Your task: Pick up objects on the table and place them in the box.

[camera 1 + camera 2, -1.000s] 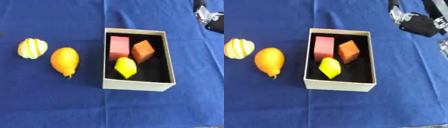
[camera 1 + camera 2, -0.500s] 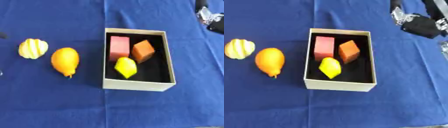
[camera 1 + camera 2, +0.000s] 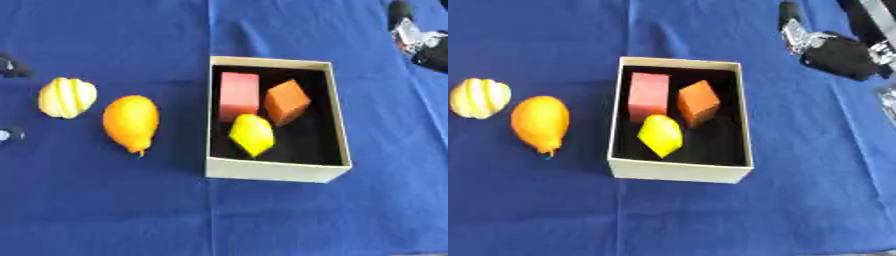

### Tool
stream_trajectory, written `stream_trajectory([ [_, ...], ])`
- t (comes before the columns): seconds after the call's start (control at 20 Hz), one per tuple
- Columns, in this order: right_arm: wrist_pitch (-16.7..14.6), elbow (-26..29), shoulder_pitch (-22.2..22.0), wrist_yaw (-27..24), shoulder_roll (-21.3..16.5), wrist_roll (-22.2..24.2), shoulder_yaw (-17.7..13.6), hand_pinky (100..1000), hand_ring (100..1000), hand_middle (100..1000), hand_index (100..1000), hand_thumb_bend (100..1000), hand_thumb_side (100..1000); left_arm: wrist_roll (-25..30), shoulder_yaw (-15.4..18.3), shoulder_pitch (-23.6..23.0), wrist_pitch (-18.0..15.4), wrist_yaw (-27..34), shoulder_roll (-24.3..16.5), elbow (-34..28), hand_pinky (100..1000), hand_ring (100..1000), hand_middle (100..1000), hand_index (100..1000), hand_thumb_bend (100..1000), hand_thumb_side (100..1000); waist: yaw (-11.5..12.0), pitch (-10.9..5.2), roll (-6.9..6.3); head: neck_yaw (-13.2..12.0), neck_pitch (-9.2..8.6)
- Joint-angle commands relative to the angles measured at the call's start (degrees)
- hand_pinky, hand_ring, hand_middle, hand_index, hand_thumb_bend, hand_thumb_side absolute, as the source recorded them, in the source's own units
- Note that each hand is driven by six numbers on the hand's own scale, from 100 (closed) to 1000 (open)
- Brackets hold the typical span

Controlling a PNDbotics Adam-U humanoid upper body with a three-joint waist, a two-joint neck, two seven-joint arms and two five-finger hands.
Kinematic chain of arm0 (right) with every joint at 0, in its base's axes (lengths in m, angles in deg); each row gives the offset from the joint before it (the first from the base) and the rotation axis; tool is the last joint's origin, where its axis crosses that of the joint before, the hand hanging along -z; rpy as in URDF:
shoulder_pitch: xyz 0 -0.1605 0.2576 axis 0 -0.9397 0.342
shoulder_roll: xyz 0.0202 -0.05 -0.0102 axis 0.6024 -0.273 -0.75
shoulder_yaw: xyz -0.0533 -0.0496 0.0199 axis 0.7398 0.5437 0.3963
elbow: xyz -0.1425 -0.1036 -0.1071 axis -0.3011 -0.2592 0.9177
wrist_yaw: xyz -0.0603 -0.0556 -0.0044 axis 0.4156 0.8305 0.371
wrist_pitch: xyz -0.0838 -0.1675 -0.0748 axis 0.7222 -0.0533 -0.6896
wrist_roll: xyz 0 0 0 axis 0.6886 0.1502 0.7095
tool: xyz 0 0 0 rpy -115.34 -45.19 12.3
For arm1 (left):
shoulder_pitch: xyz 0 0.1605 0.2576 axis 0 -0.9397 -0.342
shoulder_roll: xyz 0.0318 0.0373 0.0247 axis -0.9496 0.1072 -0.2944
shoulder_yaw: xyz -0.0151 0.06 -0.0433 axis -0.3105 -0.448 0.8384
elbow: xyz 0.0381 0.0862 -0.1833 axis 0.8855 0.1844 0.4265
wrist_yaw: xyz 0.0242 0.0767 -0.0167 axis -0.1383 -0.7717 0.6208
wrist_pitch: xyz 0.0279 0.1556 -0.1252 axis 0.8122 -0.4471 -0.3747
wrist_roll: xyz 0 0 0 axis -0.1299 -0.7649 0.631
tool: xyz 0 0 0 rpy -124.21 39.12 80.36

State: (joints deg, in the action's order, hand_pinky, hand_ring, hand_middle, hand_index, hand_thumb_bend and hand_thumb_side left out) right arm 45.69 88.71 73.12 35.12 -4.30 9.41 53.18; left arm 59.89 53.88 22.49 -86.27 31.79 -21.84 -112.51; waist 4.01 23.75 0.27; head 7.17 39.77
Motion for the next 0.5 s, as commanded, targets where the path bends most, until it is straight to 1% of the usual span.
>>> stream_trajectory([
  [0.05,0.41,0.84,0.39,-0.51,-0.90,0.21,-0.17,970,892,711,818,100,424,0.10,-0.26,2.12,0.10,-0.62,0.62,1.19,872,840,784,881,514,126,0.08,-1.24,-0.20,-0.18,-0.01],
  [0.15,0.62,0.84,0.36,-0.67,-0.74,0.41,-0.02,970,892,711,818,100,431,0.27,-0.54,3.01,0.34,-0.86,1.71,1.96,870,834,774,874,506,168,0.08,-1.19,-0.26,-0.23,-0.10],
  [0.25,0.81,0.84,0.25,-0.84,-0.60,0.61,0.08,971,892,711,818,100,433,0.35,-0.78,3.68,0.75,-1.42,2.56,2.64,867,830,767,867,505,186,0.05,-1.12,-0.32,-0.37,-0.18],
  [0.4,1.03,0.84,0.09,-1.05,-0.43,0.72,0.06,972,892,710,818,100,434,0.24,-1.13,4.14,1.21,-3.06,3.09,3.60,864,829,764,860,515,173,0.04,-1.09,-0.41,-0.58,-0.17],
  [0.5,1.12,0.84,-0.01,-1.18,-0.35,0.80,0.06,972,891,708,817,100,433,-0.09,-1.29,4.27,1.25,-4.46,3.23,4.11,862,828,763,857,518,139,0.06,-1.08,-0.46,-0.72,-0.17],
])
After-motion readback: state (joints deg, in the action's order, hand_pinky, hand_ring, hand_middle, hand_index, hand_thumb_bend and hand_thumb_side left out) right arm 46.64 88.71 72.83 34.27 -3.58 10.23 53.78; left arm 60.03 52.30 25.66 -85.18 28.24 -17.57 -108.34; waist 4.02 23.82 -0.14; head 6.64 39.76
